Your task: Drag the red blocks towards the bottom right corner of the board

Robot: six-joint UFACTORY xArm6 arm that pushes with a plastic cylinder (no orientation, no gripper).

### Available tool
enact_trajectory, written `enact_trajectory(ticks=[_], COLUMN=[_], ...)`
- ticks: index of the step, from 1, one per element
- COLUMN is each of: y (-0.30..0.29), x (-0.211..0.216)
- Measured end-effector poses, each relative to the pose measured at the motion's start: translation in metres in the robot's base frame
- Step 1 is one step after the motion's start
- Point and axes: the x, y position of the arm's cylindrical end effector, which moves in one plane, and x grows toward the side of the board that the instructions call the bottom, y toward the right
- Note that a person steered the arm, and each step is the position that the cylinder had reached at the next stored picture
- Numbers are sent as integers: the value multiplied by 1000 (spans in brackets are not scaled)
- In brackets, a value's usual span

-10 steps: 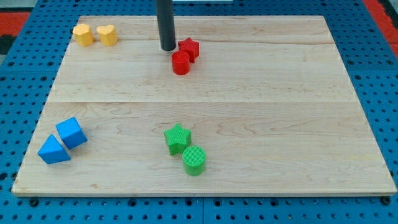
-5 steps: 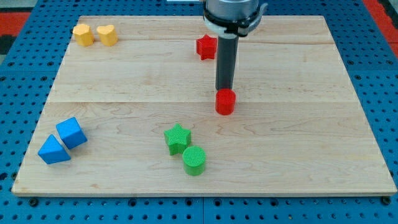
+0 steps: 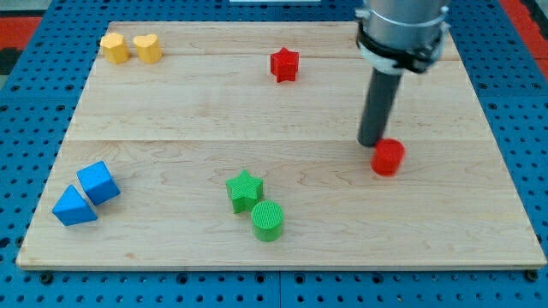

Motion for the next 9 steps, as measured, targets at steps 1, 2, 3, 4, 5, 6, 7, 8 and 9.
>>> enact_trajectory(ticks=[1, 2, 3, 4, 5, 6, 7, 8, 9], y=[31, 40, 44, 42, 1, -82, -132, -133, -137], x=[42, 29, -61, -159, -207, -232, -186, -137, -99])
